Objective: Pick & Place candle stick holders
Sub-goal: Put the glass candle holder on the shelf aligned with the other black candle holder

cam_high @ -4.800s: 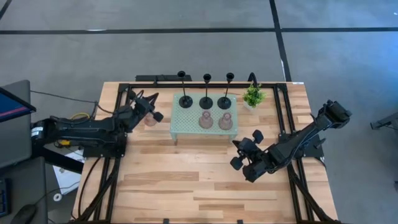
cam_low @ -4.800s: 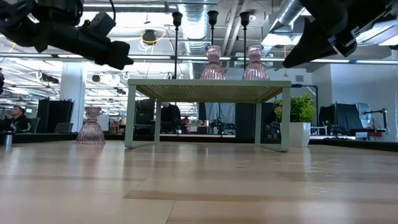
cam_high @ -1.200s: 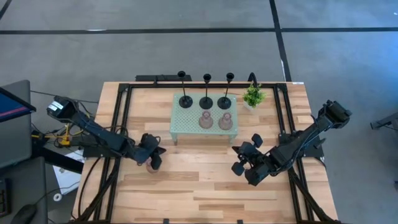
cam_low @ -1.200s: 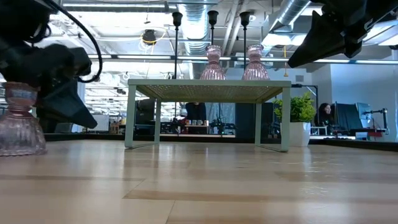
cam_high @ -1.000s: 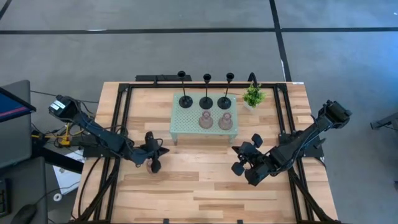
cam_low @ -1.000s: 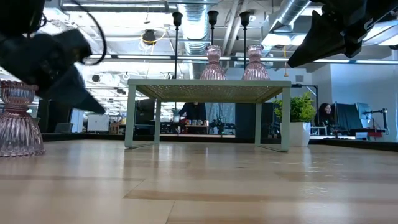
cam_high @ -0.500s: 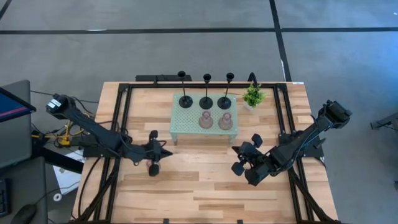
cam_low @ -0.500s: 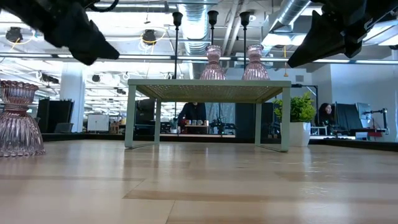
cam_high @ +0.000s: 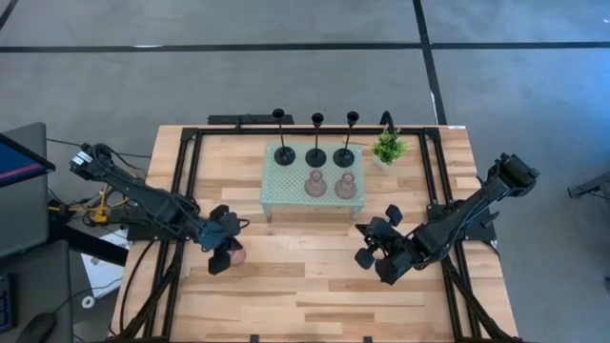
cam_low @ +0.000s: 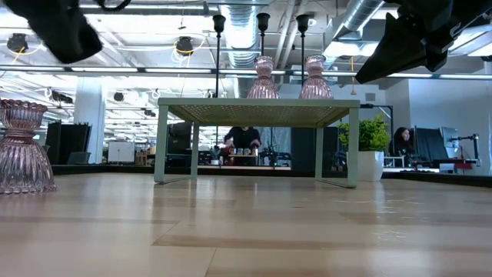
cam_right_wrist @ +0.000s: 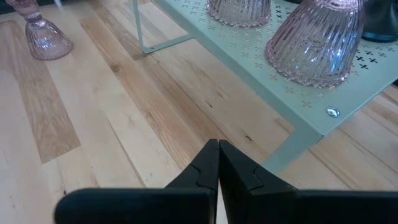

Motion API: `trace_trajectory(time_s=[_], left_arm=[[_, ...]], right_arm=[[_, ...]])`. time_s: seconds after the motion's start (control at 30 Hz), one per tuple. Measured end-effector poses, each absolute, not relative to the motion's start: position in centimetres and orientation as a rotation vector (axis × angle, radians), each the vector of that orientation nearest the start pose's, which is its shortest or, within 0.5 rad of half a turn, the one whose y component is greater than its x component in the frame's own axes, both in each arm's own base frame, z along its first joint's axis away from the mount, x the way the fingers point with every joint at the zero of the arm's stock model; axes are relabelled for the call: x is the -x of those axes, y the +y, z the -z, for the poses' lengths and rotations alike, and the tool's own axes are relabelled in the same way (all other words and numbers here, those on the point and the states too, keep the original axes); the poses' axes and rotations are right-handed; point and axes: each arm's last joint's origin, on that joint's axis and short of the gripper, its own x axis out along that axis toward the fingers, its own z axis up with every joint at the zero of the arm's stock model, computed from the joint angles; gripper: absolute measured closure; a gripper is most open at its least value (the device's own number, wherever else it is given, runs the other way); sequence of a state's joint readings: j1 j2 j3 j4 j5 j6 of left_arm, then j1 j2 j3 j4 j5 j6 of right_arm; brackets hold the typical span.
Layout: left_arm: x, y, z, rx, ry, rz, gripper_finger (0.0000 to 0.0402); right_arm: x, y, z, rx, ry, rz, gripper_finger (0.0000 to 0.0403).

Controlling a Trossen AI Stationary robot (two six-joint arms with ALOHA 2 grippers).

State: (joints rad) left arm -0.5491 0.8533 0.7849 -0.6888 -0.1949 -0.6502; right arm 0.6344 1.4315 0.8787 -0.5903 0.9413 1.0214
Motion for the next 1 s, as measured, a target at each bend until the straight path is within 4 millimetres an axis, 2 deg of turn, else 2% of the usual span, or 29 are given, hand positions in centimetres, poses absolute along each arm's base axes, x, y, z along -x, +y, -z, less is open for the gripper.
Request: trace_trajectory(time_s=[0.47, 1.0], left_arm=[[-15.0, -9.2, -24.8, 0.396, 1.054, 0.079, 0.0396], [-15.1, -9.4, -24.4, 0.378, 1.086, 0.071, 0.0396]], right_arm=[[-22.2, 13.4, -21.0, -0.148, 0.556, 0.615, 0.0403], [-22.2, 13.4, -21.0, -0.150, 0.554, 0.616, 0.0403]])
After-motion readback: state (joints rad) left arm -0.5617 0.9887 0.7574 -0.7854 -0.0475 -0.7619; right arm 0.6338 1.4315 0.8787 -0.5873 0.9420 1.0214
